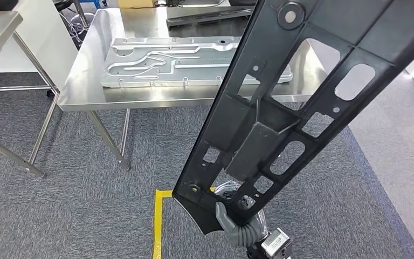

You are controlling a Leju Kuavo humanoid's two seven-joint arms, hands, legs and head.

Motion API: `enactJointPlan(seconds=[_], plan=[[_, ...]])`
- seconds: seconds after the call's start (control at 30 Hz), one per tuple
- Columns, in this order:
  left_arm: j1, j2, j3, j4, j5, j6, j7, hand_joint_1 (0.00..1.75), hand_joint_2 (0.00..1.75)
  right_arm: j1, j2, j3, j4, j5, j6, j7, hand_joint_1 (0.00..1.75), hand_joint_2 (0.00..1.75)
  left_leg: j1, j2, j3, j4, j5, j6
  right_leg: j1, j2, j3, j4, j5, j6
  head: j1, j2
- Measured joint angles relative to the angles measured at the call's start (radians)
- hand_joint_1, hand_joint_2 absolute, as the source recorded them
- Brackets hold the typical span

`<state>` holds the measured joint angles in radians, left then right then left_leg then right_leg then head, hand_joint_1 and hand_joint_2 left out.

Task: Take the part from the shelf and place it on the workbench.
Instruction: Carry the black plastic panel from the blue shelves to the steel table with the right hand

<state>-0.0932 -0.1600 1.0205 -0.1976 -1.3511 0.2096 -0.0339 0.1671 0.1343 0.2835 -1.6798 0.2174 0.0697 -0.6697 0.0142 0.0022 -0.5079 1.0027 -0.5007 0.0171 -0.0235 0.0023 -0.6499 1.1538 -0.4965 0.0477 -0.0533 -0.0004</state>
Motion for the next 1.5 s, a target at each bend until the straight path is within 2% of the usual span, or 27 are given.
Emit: enactJointPlan(seconds=[0.03, 0.07, 0.1, 0.17, 0.3, 0.37, 0.43, 0.47, 0.5, 0.53, 0.6, 0.63, 0.7, 0.8, 0.83, 0.87, 0.93, 0.97, 1.0, 1.03, 1.1, 1.17, 1.27, 1.33, 1.37, 1.47, 1.5], plan=[[0.000, 0.000, 0.000, 0.000, -0.001, 0.000, 0.000, 0.00, 1.75, 0.001, 0.000, -0.001, -0.001, 0.000, 0.000, 0.000, 1.75, 1.75, 0.002, 0.000, 0.009, 0.000, -0.007, -0.006, 0.000, -0.002, 0.019, -0.059, 0.029, 0.000, 0.000, 0.000], [-0.002, -0.001, 0.000, 0.000, -0.001, 0.000, 0.000, 0.00, 1.75, 0.002, 0.000, -0.002, -0.002, 0.000, -0.001, 0.000, 1.75, 1.75, 0.002, -0.001, 0.013, 0.000, -0.014, -0.012, 0.002, -0.005, 0.031, -0.101, 0.045, -0.006, 0.000, 0.000], [-0.003, -0.001, 0.000, 0.000, -0.001, 0.000, 0.000, 0.00, 1.75, 0.004, 0.000, -0.002, -0.003, 0.000, -0.001, 0.001, 1.75, 1.75, 0.001, 0.000, 0.016, -0.001, -0.019, -0.019, 0.005, -0.006, 0.035, -0.120, 0.048, -0.014, 0.001, 0.000], [-0.005, -0.001, 0.000, 0.000, -0.001, 0.000, 0.001, 0.00, 1.75, 0.007, 0.000, -0.002, -0.006, 0.001, -0.001, 0.001, 1.75, 1.75, -0.001, 0.000, 0.021, -0.002, -0.024, -0.029, 0.010, -0.007, 0.034, -0.123, 0.045, -0.028, 0.001, 0.000], [-0.005, -0.001, 0.000, 0.000, -0.001, 0.000, 0.001, 0.00, 1.75, 0.009, 0.000, -0.003, -0.007, 0.002, -0.001, 0.001, 1.75, 1.75, -0.001, 0.001, 0.027, 0.003, -0.023, -0.035, 0.009, -0.005, 0.037, -0.125, 0.044, -0.035, 0.001, 0.000], [-0.008, -0.001, 0.000, 0.000, 0.000, 0.000, 0.001, 0.00, 1.75, 0.009, 0.004, -0.003, -0.011, 0.002, -0.001, 0.001, 1.75, 1.75, 0.002, 0.000, -0.032, 0.111, -0.052, -0.043, 0.010, -0.004, 0.059, -0.130, 0.032, -0.053, 0.001, 0.000], [-0.008, 0.000, 0.000, 0.000, 0.002, 0.000, 0.000, 0.00, 1.75, 0.009, 0.007, -0.004, -0.014, 0.002, 0.000, 0.001, 1.75, 1.75, 0.004, 0.000, -0.132, 0.274, -0.107, -0.049, 0.012, -0.003, 0.086, -0.134, 0.016, -0.069, 0.001, 0.000], [-0.007, 0.000, 0.000, 0.000, 0.003, 0.000, 0.000, 0.00, 1.75, 0.009, 0.007, -0.004, -0.014, 0.003, 0.001, 0.001, 1.75, 1.75, 0.004, 0.000, -0.163, 0.307, -0.117, -0.049, 0.014, -0.001, 0.094, -0.134, 0.009, -0.070, 0.001, 0.000], [-0.005, 0.000, 0.000, 0.000, 0.003, 0.000, 0.000, 0.00, 1.75, 0.009, 0.007, -0.004, -0.014, 0.003, 0.001, 0.001, 1.75, 1.75, 0.004, 0.000, -0.176, 0.304, -0.104, -0.046, 0.016, 0.002, 0.104, -0.134, 0.001, -0.071, 0.001, 0.000], [-0.004, 0.000, 0.000, 0.000, 0.003, 0.000, 0.000, 0.00, 1.75, 0.009, 0.007, -0.004, -0.014, 0.003, 0.002, 0.001, 1.75, 1.75, 0.003, 0.000, -0.173, 0.266, -0.070, -0.040, 0.018, 0.003, 0.115, -0.134, -0.006, -0.070, 0.001, 0.000], [-0.003, 0.000, 0.000, 0.000, 0.003, 0.000, 0.000, 0.00, 1.75, 0.009, 0.007, -0.004, -0.015, 0.004, 0.002, 0.001, 1.75, 1.75, -0.004, 0.000, -0.135, 0.134, 0.020, -0.024, 0.022, 0.005, 0.140, -0.135, -0.023, -0.067, 0.002, 0.000], [-0.003, 0.000, 0.000, 0.000, 0.004, 0.000, 0.000, 0.00, 1.75, 0.008, 0.007, -0.004, -0.015, 0.004, 0.002, 0.001, 1.75, 1.75, -0.009, 0.000, -0.119, 0.083, 0.039, -0.018, 0.023, 0.005, 0.147, -0.135, -0.031, -0.063, 0.002, 0.000], [-0.003, 0.001, 0.000, 0.000, 0.004, 0.000, 0.000, 0.00, 1.75, 0.008, 0.008, -0.005, -0.015, 0.004, 0.003, 0.002, 1.75, 1.75, -0.016, 0.000, -0.103, 0.040, 0.044, -0.009, 0.023, 0.004, 0.155, -0.133, -0.039, -0.051, 0.002, 0.000], [-0.001, 0.000, 0.000, 0.000, 0.002, -0.001, -0.001, 0.00, 1.75, 0.008, 0.010, -0.005, -0.016, 0.006, 0.004, 0.002, 1.75, 1.75, -0.010, -0.003, -0.072, 0.017, 0.052, 0.005, 0.023, 0.003, 0.162, -0.105, -0.043, -0.035, 0.002, 0.000], [-0.003, -0.001, 0.000, 0.000, 0.001, -0.001, -0.002, 0.00, 1.75, 0.007, 0.010, -0.006, -0.017, 0.007, 0.004, 0.002, 1.75, 1.75, -0.007, -0.004, -0.060, 0.012, 0.051, 0.008, 0.022, 0.003, 0.150, -0.077, -0.057, -0.031, 0.002, 0.000], [-0.006, -0.001, -0.001, 0.000, 0.000, -0.002, -0.002, 0.00, 1.75, 0.007, 0.010, -0.006, -0.019, 0.009, 0.004, 0.002, 1.75, 1.75, -0.006, -0.004, -0.051, 0.007, 0.049, 0.012, 0.020, 0.003, 0.124, -0.030, -0.079, -0.026, 0.002, 0.000], [-0.011, -0.001, -0.001, 0.000, -0.003, -0.003, -0.002, 0.00, 1.75, 0.008, 0.010, -0.007, -0.021, 0.012, 0.004, 0.002, 1.75, 1.75, -0.006, -0.005, -0.043, 0.005, 0.041, 0.015, 0.016, 0.003, 0.042, 0.086, -0.129, -0.016, 0.002, 0.000], [-0.012, -0.001, -0.001, 0.000, -0.004, -0.004, -0.002, 0.00, 1.75, 0.009, 0.010, -0.007, -0.021, 0.013, 0.004, 0.002, 1.75, 1.75, -0.005, -0.005, -0.038, 0.005, 0.035, 0.015, 0.013, 0.003, 0.005, 0.126, -0.142, -0.013, 0.002, 0.000], [-0.012, -0.001, -0.001, 0.000, -0.005, -0.006, -0.002, 0.00, 1.75, 0.010, 0.010, -0.007, -0.021, 0.014, 0.004, 0.003, 1.75, 1.75, -0.005, -0.006, -0.031, 0.006, 0.029, 0.013, 0.010, 0.003, -0.018, 0.136, -0.135, -0.010, 0.002, 0.000], [-0.011, -0.001, -0.001, 0.000, -0.006, -0.007, -0.001, 0.00, 1.75, 0.010, 0.010, -0.008, -0.021, 0.015, 0.003, 0.003, 1.75, 1.75, -0.004, -0.006, -0.022, 0.006, 0.021, 0.010, 0.007, 0.002, -0.022, 0.109, -0.105, -0.009, 0.002, 0.000], [-0.011, -0.003, -0.001, 0.000, -0.006, -0.010, 0.000, 0.00, 1.75, 0.010, 0.010, -0.008, -0.022, 0.017, 0.003, 0.003, 1.75, 1.75, -0.002, -0.006, 0.000, 0.005, 0.004, 0.002, 0.003, 0.000, 0.010, -0.011, -0.007, -0.007, 0.002, 0.000], [-0.013, -0.004, -0.001, 0.000, -0.005, -0.012, 0.001, 0.00, 1.75, 0.010, 0.010, -0.008, -0.022, 0.019, 0.005, 0.003, 1.75, 1.75, -0.002, -0.007, 0.015, 0.004, -0.011, -0.010, 0.006, -0.004, 0.034, -0.101, 0.039, -0.015, 0.002, 0.000], [-0.016, -0.004, -0.001, 0.000, -0.002, -0.012, 0.000, 0.00, 1.75, 0.010, 0.010, -0.008, -0.024, 0.023, 0.011, 0.003, 1.75, 1.75, -0.004, -0.007, 0.027, 0.013, -0.018, -0.030, 0.009, -0.003, 0.044, -0.120, 0.044, -0.041, 0.003, 0.000], [-0.018, -0.004, -0.001, 0.000, -0.001, -0.012, -0.002, 0.00, 1.75, 0.009, 0.010, -0.008, -0.026, 0.025, 0.013, 0.003, 1.75, 1.75, -0.002, -0.006, 0.013, 0.060, -0.029, -0.039, 0.008, -0.003, 0.062, -0.125, 0.039, -0.057, 0.003, 0.000], [-0.019, -0.004, -0.001, 0.000, -0.001, -0.012, -0.002, 0.00, 1.75, 0.009, 0.010, -0.008, -0.027, 0.026, 0.013, 0.003, 1.75, 1.75, -0.001, -0.006, -0.011, 0.107, -0.047, -0.042, 0.008, -0.003, 0.071, -0.127, 0.035, -0.063, 0.003, 0.000], [-0.017, -0.004, -0.001, 0.000, 0.003, -0.012, -0.007, 0.00, 1.75, 0.010, 0.010, -0.008, -0.027, 0.030, 0.018, 0.002, 1.75, 1.75, -0.001, -0.006, -0.127, 0.288, -0.122, -0.045, 0.012, -0.002, 0.086, -0.129, 0.018, -0.072, 0.002, 0.000], [-0.014, -0.003, -0.001, 0.000, 0.006, -0.011, -0.010, 0.00, 1.75, 0.011, 0.010, -0.008, -0.027, 0.031, 0.021, 0.001, 1.75, 1.75, -0.001, -0.006, -0.154, 0.312, -0.124, -0.044, 0.014, 0.000, 0.093, -0.128, 0.011, -0.073, 0.003, 0.000]])
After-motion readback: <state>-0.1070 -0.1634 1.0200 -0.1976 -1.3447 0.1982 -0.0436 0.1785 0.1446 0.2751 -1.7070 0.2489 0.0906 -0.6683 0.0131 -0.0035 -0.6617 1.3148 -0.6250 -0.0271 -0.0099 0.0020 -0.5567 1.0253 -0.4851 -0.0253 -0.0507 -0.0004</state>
